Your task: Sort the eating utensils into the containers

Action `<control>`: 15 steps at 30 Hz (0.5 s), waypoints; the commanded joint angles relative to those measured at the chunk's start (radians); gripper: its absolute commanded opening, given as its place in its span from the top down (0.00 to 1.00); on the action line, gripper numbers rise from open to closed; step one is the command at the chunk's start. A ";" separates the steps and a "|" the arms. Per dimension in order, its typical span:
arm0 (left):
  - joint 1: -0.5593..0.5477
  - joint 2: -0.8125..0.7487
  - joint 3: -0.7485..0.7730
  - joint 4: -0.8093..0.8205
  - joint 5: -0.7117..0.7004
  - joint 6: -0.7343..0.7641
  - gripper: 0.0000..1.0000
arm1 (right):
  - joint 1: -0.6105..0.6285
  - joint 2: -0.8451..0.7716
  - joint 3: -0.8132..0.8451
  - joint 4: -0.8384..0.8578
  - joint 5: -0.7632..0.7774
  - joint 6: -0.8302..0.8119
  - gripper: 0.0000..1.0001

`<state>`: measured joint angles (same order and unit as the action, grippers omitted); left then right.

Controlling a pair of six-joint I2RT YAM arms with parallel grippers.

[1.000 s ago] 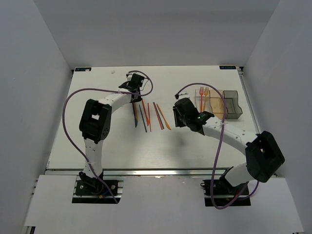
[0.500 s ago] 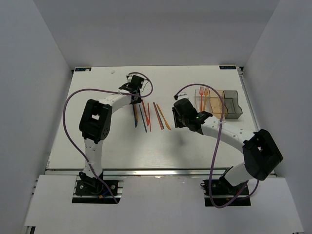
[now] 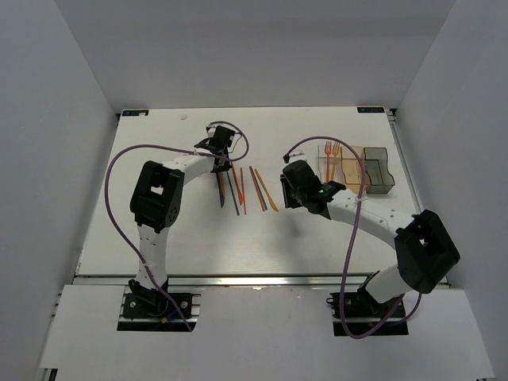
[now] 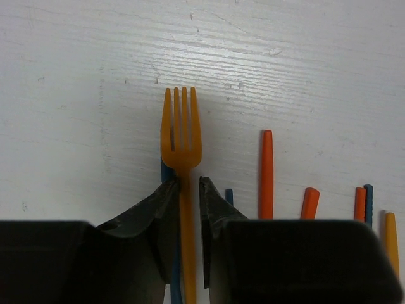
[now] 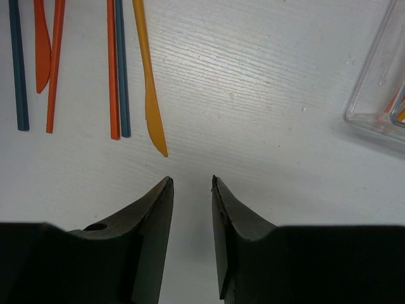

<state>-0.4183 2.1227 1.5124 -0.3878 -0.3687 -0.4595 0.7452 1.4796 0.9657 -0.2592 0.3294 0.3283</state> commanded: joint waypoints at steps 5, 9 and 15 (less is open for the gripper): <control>0.001 0.011 -0.027 0.038 0.019 -0.013 0.72 | -0.004 0.007 -0.009 0.035 -0.006 -0.014 0.64; 0.001 0.025 -0.023 0.023 0.020 -0.015 0.73 | -0.004 0.005 -0.009 0.035 -0.006 -0.014 0.63; 0.001 0.022 -0.047 0.026 0.022 -0.019 0.87 | -0.004 0.001 -0.013 0.040 -0.007 -0.014 0.64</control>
<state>-0.4183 2.1304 1.4914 -0.3508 -0.3576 -0.4751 0.7452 1.4807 0.9657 -0.2588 0.3294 0.3283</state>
